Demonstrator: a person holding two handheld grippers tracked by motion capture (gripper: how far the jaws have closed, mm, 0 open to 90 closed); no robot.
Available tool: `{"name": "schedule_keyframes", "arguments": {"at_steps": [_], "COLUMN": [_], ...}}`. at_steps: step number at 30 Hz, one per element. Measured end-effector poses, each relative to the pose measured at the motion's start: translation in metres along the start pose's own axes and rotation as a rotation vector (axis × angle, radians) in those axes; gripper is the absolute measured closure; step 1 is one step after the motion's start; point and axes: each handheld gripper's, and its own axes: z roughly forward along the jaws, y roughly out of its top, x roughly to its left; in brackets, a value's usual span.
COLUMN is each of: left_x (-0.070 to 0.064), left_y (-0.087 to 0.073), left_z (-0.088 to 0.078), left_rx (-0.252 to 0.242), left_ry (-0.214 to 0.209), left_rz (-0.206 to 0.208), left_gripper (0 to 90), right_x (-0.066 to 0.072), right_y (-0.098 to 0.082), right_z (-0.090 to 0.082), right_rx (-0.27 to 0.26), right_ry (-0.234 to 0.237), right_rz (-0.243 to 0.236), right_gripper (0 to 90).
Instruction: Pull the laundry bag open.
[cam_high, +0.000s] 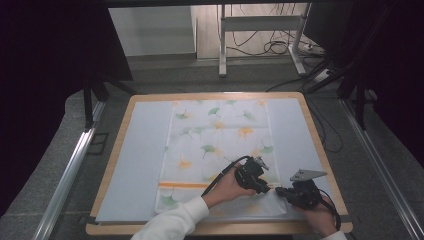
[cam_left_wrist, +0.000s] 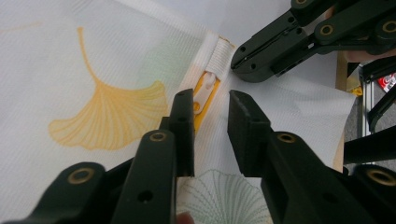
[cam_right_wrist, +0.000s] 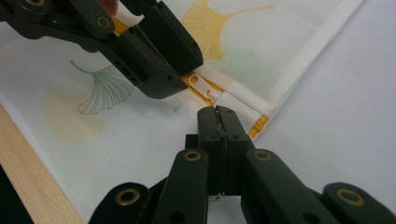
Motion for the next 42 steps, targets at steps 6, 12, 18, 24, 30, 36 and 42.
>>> {"name": "schedule_keyframes", "arguments": {"at_steps": [6, 12, 18, 24, 30, 36, 42], "left_x": [-0.004, -0.01, -0.015, -0.01, -0.004, 0.002, 0.006], "left_y": [0.006, 0.01, 0.013, 0.011, 0.012, 0.012, 0.013], "left_z": [0.004, 0.008, 0.009, 0.009, 0.008, 0.008, 0.005], "left_rx": [0.016, 0.029, 0.048, 0.026, 0.019, 0.017, -0.01], "left_ry": [0.029, 0.069, 0.1, 0.067, 0.03, -0.004, -0.033], "left_rz": [0.039, 0.084, 0.146, 0.117, 0.088, 0.06, 0.023], "left_gripper": [77.7, 84.1, 86.6, 90.0, 90.0, 90.0, 90.0], "right_x": [0.0, 0.0, 0.0, -0.001, -0.001, -0.001, -0.002], "right_y": [0.0, 0.0, 0.0, 0.0, 0.0, 0.0, 0.0], "right_z": [0.0, 0.0, 0.0, 0.0, 0.0, 0.0, 0.0], "right_rx": [0.0, 0.002, 0.001, 0.002, 0.003, 0.002, 0.0], "right_ry": [-0.001, -0.002, -0.003, 0.001, 0.003, 0.004, 0.007], "right_rz": [-0.001, -0.001, -0.004, -0.002, 0.0, -0.001, -0.003], "right_gripper": [88.6, 88.6, 88.6, 88.6, 88.6, 88.6, 88.6]}}
